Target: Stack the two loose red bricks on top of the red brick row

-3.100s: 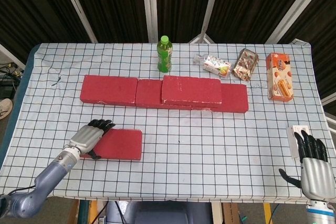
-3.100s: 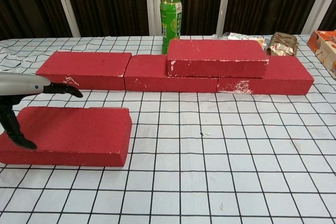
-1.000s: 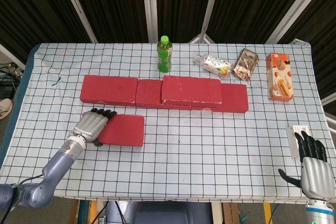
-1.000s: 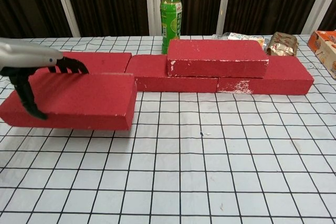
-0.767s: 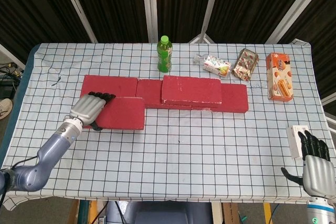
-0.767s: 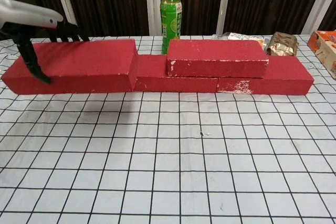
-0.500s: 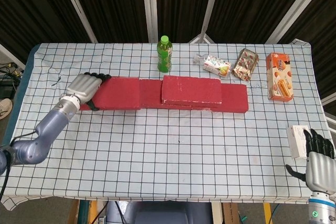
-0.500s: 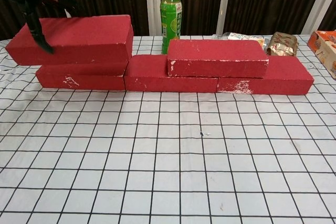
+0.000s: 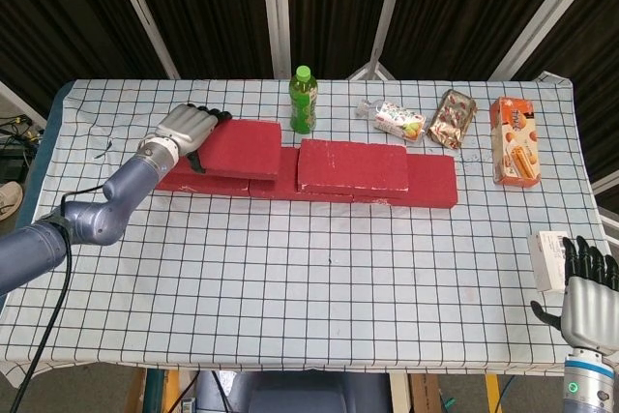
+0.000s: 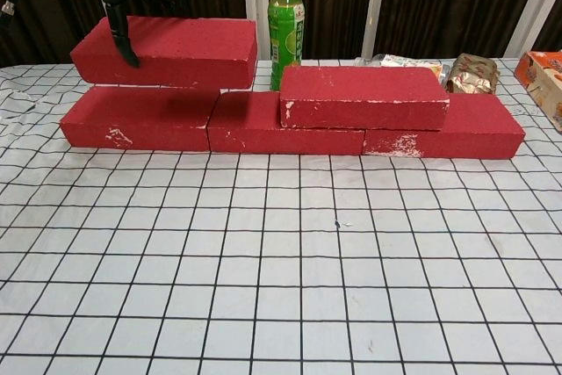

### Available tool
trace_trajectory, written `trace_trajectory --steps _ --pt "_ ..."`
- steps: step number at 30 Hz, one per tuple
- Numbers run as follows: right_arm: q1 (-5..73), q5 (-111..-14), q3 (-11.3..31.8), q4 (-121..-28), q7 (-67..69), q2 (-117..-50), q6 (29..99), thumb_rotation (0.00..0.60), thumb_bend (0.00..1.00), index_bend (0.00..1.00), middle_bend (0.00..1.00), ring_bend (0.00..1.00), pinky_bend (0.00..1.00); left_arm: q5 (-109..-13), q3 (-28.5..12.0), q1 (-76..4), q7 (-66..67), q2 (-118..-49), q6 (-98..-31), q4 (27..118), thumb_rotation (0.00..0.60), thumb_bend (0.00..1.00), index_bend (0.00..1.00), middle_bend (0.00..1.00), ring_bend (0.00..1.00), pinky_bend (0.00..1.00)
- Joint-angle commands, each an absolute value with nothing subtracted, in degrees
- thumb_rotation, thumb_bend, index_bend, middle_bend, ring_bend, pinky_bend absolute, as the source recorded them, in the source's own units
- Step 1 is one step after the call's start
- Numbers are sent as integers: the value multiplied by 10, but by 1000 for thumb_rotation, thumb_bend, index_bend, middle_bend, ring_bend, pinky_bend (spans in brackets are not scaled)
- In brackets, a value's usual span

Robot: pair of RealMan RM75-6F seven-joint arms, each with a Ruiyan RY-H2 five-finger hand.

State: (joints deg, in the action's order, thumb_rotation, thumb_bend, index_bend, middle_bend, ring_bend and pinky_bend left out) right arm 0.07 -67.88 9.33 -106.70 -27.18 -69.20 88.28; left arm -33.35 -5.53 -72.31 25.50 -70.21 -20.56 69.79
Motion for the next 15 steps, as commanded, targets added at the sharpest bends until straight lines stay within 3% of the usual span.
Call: trace_trajectory --steps 1,15 --pt "1 -675 94 -1067 -281 -695 891 600 193 0 0 0 0 -359 -60 -725 228 -724 -183 664 600 148 303 289 164 191" --pt "-1 -675 92 -1070 -280 -695 908 600 193 0 0 0 0 -421 -45 -737 146 -787 -132 575 600 148 298 287 164 191"
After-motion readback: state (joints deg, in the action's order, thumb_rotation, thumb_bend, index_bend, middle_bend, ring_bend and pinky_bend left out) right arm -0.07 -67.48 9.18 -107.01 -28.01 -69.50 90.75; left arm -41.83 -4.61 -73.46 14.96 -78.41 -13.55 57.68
